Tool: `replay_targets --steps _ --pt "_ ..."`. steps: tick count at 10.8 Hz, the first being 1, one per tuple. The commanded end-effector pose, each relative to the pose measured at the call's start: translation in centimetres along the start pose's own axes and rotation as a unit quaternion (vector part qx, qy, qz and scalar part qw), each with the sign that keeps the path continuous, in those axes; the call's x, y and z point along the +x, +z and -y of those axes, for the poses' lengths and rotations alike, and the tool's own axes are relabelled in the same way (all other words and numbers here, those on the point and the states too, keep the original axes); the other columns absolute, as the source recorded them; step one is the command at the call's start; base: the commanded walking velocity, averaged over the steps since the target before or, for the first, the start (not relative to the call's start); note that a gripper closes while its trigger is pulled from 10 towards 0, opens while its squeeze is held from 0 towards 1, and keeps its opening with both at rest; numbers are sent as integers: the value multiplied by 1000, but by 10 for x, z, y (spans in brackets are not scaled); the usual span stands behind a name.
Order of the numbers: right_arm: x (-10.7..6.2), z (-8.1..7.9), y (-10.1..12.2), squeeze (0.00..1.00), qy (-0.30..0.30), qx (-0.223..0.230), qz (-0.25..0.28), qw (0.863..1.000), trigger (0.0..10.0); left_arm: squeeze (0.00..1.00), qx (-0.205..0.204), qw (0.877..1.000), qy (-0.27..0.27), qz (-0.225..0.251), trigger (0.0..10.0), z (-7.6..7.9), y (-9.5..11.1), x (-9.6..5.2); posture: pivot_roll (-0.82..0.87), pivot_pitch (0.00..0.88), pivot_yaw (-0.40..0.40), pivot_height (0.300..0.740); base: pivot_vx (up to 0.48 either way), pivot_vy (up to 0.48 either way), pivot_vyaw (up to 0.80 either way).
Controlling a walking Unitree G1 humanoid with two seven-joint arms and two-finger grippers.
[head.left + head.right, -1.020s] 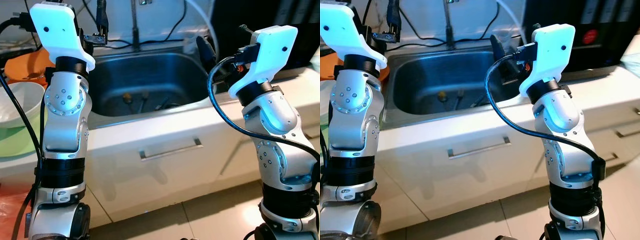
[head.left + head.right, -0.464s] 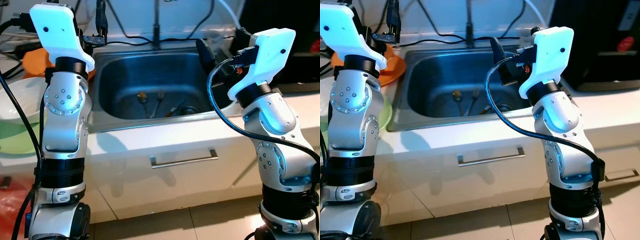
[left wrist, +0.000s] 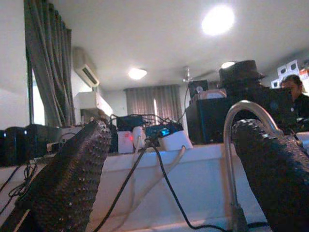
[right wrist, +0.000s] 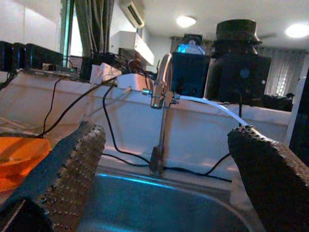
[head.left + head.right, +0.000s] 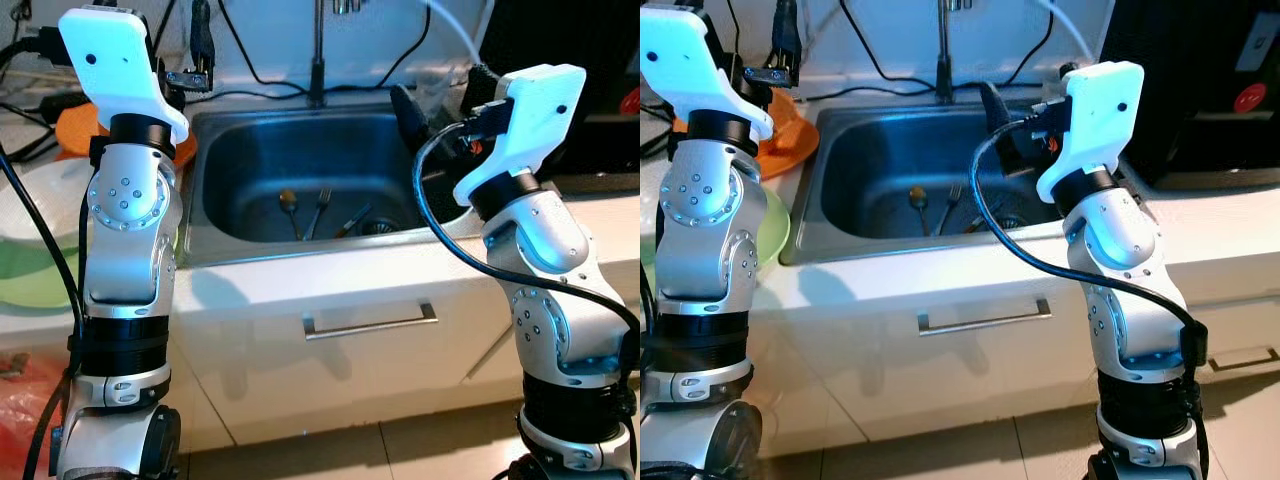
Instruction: Kitchen organization
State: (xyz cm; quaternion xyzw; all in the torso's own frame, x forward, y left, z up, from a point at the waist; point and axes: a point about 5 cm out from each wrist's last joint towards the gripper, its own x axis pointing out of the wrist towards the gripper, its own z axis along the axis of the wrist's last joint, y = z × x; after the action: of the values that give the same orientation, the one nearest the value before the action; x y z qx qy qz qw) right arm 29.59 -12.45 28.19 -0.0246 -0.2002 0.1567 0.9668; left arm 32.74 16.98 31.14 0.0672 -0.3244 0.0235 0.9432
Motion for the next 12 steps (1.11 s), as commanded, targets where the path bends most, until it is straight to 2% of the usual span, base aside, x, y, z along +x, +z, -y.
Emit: replay_targets --steps 1,3,7,8,9,12 --pt "0 -2 1 0 7 3 0 1000 10000 0 3 1000 4 -13 10000 -3 -4 -1 6 30 7 740 439 0 0" --pt "0 -2 1 0 7 3 -1 1000 10000 0 1 1000 4 -13 10000 -2 -4 -1 7 32 7 740 437 0 0" --pt "-1 -2 0 0 5 5 -3 1000 10000 0 1 1000 3 -20 10000 -2 -6 -2 5 36 8 740 369 307 0" --pt "-1 -2 0 0 6 5 -4 1000 10000 0 -10 1000 3 -14 10000 0 -4 -2 5 36 8 740 259 0 0" --pt "-1 -2 0 0 6 5 -4 1000 10000 0 -19 1000 2 -7 10000 1 -2 -3 5 38 6 740 0 0 0" --pt "-1 -2 -1 0 6 6 -6 1000 10000 0 -6 1000 -1 -15 10000 2 -2 -4 7 41 7 740 0 0 0"
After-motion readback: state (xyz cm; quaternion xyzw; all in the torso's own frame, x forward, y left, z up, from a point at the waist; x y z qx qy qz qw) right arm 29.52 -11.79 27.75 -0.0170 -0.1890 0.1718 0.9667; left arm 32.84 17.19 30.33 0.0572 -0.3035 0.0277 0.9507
